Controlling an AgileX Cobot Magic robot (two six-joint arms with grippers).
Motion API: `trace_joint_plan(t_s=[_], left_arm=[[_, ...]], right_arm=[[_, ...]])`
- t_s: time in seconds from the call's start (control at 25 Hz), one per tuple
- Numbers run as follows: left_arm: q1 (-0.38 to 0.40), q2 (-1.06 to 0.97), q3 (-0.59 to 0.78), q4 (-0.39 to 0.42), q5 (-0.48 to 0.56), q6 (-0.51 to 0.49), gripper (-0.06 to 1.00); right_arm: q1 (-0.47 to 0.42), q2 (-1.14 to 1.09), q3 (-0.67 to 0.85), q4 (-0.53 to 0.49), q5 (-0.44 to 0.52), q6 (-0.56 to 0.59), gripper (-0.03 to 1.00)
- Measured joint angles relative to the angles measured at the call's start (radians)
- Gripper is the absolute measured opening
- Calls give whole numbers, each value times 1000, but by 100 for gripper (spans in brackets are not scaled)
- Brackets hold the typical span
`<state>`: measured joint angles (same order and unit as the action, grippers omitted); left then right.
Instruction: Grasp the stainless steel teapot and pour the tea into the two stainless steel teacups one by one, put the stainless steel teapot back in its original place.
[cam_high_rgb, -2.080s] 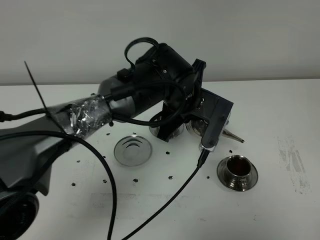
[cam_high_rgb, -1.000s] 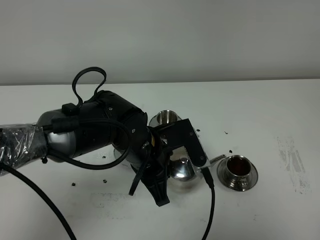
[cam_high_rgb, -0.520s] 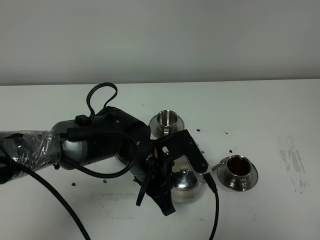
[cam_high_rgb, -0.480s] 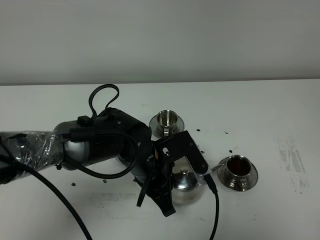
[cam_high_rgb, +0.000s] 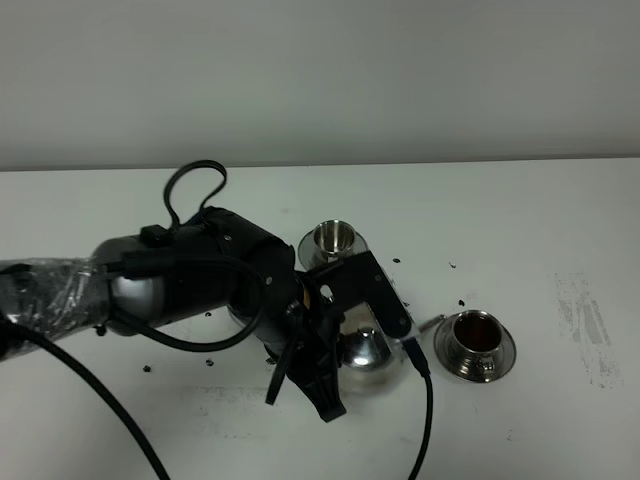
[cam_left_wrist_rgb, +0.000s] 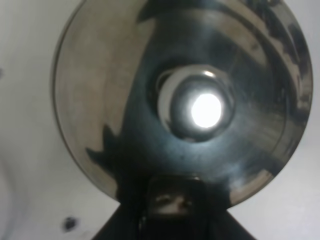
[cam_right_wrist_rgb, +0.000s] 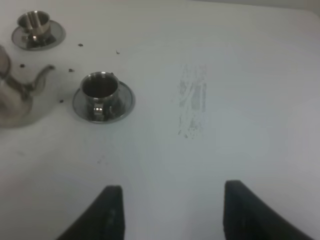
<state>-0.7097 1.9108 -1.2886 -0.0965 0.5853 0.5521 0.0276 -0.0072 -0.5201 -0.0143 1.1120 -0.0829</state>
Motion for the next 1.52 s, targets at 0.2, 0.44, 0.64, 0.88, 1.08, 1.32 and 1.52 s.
trace_joint_plan(t_s=[0.2, 0.44, 0.64, 0.88, 1.08, 1.32, 1.52], left_arm=[[70, -81, -6, 51, -1, 0, 22], [206, -85, -105, 144, 56, 1, 22], [290, -61, -216, 194, 80, 39, 22], [343, 36, -322, 198, 106, 172, 22], [371, 118, -383, 196, 96, 280, 22], [376, 176, -415, 180, 44, 450, 22], [375, 199, -415, 205, 6, 469, 22]], right_arm=[[0, 0, 0, 0, 0, 0, 43], [0, 0, 0, 0, 0, 0, 43], [0, 0, 0, 0, 0, 0, 43], [0, 0, 0, 0, 0, 0, 43], [0, 0, 0, 0, 0, 0, 43], [0, 0, 0, 0, 0, 0, 43], [0, 0, 0, 0, 0, 0, 43]])
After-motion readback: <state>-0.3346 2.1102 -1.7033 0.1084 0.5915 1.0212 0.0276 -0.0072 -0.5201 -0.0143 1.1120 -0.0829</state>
